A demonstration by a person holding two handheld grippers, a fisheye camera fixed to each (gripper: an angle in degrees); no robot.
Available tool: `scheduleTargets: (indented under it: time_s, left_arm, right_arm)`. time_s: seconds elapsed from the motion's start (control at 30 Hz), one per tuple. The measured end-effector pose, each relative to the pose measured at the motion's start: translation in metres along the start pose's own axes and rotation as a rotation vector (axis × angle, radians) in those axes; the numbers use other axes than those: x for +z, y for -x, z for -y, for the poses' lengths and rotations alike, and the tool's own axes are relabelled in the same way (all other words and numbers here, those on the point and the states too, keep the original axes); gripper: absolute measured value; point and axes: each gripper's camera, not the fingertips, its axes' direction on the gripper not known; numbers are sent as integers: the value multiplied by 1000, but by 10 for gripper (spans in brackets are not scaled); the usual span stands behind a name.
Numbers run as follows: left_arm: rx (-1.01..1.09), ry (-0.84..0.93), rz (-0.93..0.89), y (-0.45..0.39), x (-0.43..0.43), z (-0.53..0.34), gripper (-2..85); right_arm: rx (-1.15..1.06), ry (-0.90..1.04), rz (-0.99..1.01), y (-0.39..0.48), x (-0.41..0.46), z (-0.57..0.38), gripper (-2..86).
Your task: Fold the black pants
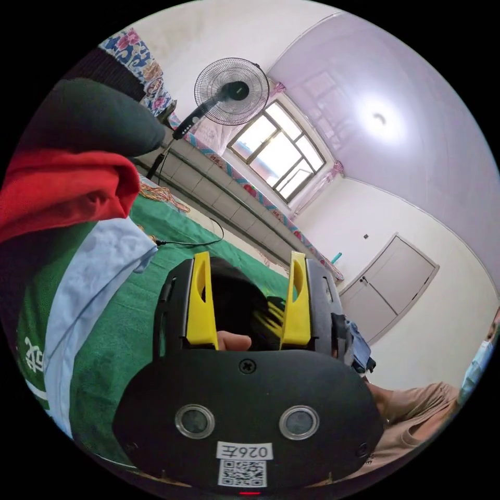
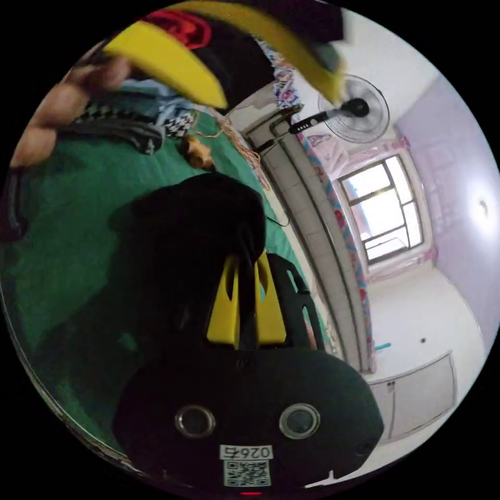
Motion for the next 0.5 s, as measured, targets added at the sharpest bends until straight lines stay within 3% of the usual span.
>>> scheduleTargets:
  time_s: [0.13,0.27,0.37,0.5]
  left_arm:
    - [41,126,-123,-16,36,-2,181]
    - [98,325,-199,-47,95,-19,169]
    - [168,494,-189,-83,155,-50,199]
    - [205,748,-263,-135,241,-101,257]
  right_arm:
    - [575,-69,299,-205,-27,-148,-4]
    - [1219,-264,227,-338,-87,-371,-4]
    - [1465,-319,115,-363,-119,-485,-4]
    - [1625,-303,113,-380,-121,-566,-2]
